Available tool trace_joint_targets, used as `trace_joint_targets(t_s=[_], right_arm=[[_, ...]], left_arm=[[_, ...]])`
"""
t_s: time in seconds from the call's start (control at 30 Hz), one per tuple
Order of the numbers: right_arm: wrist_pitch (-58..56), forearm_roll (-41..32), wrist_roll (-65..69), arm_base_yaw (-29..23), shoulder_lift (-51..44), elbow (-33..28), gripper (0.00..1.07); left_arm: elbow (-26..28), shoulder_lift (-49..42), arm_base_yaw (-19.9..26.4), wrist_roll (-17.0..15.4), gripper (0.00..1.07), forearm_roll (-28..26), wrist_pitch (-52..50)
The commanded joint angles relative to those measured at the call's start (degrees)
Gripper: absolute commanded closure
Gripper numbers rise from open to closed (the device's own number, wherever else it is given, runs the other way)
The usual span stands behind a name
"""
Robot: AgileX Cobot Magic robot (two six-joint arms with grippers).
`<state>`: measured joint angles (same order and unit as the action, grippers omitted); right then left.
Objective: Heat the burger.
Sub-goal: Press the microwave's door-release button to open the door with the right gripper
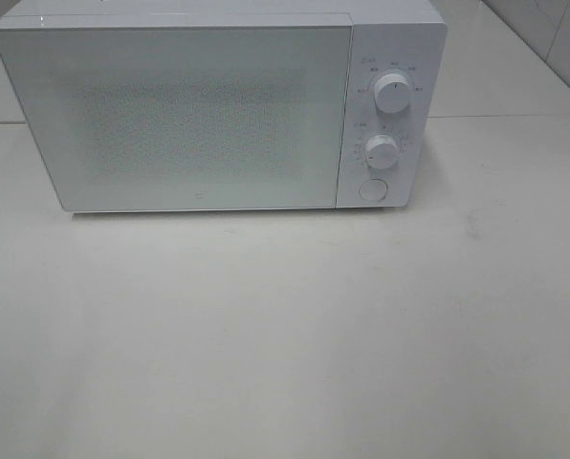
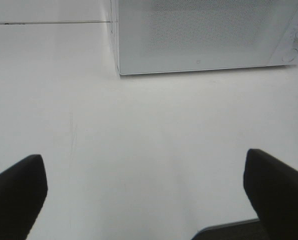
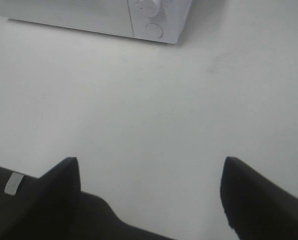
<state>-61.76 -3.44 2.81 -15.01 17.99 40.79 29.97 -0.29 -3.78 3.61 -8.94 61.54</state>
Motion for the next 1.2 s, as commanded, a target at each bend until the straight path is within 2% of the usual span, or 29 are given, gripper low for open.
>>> trace_joint_targets(t_s=[0.03,0.17,0.5,0.7,1.2], right_arm=[[-0.5,-0.7,-0.5,2.3,-3.6,-1.4,0.32],[-0.2,-0.8,-0.4,5.7,-10.5,-4.0,0.32],[0.9,-1.3,-0.3,10.1,-19.7,-10.1,0.32],[4.8,-1.9,-0.4,10.3,-19.8,-12.5,0.32],[4.8,-1.9,-0.4,10.3,-19.8,-12.4,0.32]], left_arm=[[-0.2,-1.0,0.2,-0.1,0.06,-0.5,-0.6],[-0.2,-1.0,0.2,-0.1,0.06,-0.5,-0.6],[-0.2,-1.0,0.2,-0.1,0.06,-0.5,-0.6],[-0.2,-1.0,0.2,-0.1,0.06,-0.5,-0.6],[-0.2,-1.0,0.2,-0.1,0.06,-0.5,-0.6]])
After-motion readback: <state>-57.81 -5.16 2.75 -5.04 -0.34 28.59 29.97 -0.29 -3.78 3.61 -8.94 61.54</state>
